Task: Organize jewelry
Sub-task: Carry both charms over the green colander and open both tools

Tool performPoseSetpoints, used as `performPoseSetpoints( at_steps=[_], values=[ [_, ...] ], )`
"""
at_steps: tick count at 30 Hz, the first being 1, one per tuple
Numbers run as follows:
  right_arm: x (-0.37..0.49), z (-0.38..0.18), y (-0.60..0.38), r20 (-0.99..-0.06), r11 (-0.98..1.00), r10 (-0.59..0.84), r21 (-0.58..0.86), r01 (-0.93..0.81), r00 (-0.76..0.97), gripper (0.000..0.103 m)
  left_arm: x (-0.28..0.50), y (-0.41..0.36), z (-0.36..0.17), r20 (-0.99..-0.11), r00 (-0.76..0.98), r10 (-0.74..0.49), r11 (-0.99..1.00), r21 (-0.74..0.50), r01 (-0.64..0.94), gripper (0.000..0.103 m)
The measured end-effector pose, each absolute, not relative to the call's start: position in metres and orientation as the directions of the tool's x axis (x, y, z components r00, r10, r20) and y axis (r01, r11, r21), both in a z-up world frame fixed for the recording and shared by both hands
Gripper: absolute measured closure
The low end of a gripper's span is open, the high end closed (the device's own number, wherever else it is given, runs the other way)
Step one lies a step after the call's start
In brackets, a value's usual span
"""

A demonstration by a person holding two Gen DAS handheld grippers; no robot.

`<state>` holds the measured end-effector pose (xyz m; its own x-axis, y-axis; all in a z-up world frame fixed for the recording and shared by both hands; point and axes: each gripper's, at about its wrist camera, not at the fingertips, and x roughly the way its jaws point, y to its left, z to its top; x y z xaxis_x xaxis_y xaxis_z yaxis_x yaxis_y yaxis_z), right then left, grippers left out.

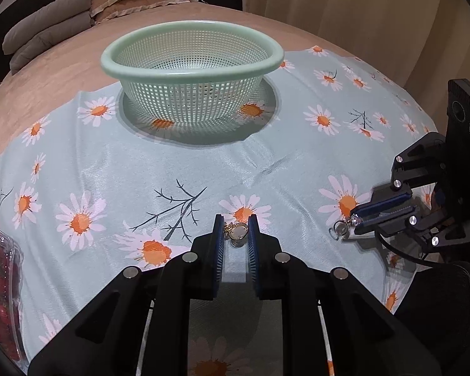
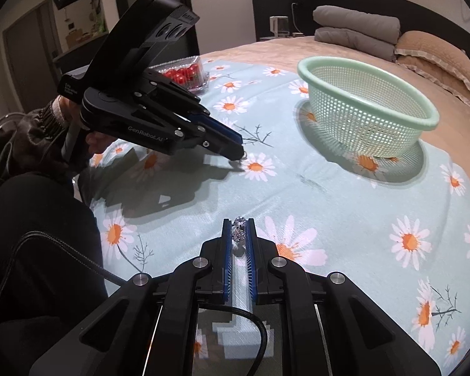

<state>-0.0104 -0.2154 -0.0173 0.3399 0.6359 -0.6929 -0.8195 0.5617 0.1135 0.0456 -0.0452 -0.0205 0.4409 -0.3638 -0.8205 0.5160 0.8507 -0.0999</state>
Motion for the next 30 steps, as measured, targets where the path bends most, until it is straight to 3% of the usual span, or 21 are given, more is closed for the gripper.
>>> performPoseSetpoints(
  at_steps=[6, 22, 30],
  values=[
    [-0.010, -0.001, -0.231, -0.675, 0.568, 0.644, 0.105, -0.817, 0.361, 0.095, 0.045, -0.041, -0.008, -0.811, 0.459, -0.364, 0.852, -0.092, 0.515, 0.088],
    [0.004, 0.076, -0.242, -0.676, 0.596, 0.546, -0.102, -0.797, 0.494, 0.095, 0.073, -0.032, 0.061, -0.715, 0.548, -0.434, 0.846, -0.114, 0.521, 0.087],
    [0.039, 0.111, -0.236, -0.611, 0.609, 0.567, -0.141, -0.780, 0.553, 0.095, 0.102, -0.040, 0.087, -0.698, 0.575, -0.427, 0.837, -0.065, 0.543, 0.087]
  ],
)
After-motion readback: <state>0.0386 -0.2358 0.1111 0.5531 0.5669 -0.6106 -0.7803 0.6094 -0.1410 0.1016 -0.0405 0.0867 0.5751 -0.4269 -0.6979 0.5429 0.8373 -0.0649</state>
